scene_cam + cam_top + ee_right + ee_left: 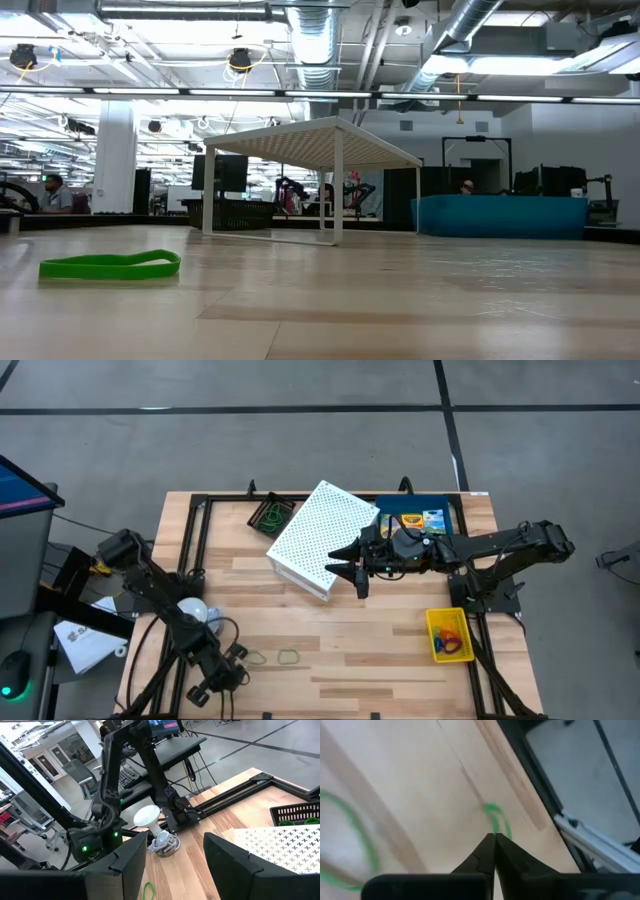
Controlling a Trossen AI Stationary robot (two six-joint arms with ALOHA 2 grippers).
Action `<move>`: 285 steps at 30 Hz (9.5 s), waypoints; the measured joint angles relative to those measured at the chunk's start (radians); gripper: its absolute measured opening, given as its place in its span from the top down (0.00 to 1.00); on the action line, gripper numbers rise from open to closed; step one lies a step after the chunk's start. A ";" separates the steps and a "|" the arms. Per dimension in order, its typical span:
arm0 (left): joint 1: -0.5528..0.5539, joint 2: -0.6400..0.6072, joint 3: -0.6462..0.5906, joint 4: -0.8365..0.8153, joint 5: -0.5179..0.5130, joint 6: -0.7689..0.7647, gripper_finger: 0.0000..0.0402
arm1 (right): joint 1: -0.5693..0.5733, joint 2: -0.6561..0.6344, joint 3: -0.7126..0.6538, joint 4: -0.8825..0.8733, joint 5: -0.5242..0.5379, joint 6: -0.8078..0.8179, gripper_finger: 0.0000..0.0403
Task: Pick & Place Office Desk Supplies
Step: Put the green rubber band into the black bin
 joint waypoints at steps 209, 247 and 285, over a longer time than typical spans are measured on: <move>0.417 0.306 0.156 -0.179 0.137 0.184 0.78 | -0.011 0.000 0.000 -0.093 -0.045 0.011 0.52; 0.472 0.058 0.078 -0.011 0.162 0.196 1.00 | -0.013 0.000 0.000 -0.108 -0.035 0.018 0.52; 1.545 -0.282 0.084 0.162 -0.001 0.299 1.00 | 0.224 -0.963 -0.831 0.118 0.284 0.179 0.52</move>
